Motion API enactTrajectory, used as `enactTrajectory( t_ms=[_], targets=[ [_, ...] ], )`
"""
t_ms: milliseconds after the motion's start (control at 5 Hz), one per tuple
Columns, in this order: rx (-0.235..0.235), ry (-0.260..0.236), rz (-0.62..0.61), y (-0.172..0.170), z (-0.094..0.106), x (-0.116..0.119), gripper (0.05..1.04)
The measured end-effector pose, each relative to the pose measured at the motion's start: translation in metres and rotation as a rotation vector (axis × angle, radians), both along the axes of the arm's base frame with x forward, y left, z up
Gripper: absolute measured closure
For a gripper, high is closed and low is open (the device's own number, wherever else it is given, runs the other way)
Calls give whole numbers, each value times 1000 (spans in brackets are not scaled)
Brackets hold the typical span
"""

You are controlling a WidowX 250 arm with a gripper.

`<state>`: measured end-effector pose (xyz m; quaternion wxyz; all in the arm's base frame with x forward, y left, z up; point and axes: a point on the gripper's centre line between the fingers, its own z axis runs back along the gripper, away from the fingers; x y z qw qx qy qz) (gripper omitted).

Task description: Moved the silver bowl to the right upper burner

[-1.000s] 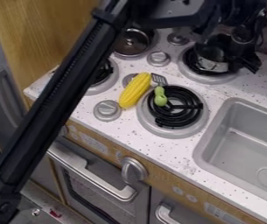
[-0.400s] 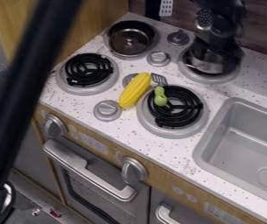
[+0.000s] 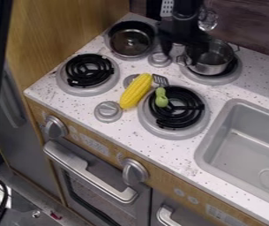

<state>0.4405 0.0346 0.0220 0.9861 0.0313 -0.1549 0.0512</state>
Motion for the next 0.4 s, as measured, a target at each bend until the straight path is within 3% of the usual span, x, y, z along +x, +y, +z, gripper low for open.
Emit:
enactTrajectory(
  t_ms=[200, 400],
  targets=[
    [-7, 108, 32, 13, -8, -20, 84],
    [-2, 159, -1, 13, -11, -29, 84]
  ],
)
